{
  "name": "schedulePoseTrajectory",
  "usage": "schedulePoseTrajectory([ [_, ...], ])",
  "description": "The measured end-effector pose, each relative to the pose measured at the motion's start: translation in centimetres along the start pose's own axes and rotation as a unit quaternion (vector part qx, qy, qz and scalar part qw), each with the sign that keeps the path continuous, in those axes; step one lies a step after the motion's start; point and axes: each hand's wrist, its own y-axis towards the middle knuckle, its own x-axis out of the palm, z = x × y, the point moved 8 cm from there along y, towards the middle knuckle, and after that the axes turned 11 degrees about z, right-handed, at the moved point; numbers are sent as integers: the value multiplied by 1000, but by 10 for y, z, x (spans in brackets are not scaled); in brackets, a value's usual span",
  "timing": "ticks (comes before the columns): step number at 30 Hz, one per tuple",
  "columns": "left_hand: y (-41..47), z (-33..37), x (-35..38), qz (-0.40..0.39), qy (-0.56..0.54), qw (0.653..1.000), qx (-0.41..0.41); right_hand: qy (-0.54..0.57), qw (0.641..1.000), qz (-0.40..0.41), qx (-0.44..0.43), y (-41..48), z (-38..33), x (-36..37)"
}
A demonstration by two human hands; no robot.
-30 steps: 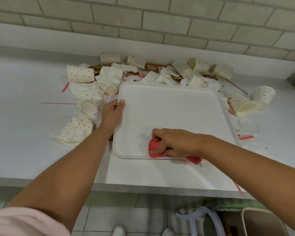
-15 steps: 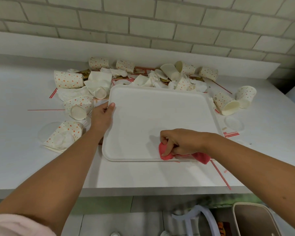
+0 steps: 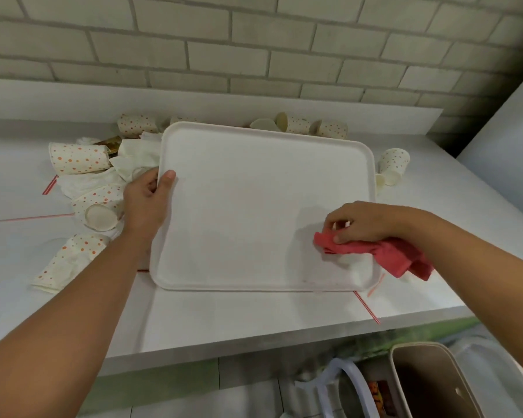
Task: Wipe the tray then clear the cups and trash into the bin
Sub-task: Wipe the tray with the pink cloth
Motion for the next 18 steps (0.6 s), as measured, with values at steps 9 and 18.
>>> schedulePoseTrajectory([
  [9, -3, -2, 3, 28, 46, 999, -4, -78, 992, 13, 101, -8, 35, 37],
  [18, -5, 3, -2, 30, 3, 999, -18, -70, 993, 75, 54, -2, -4, 49],
])
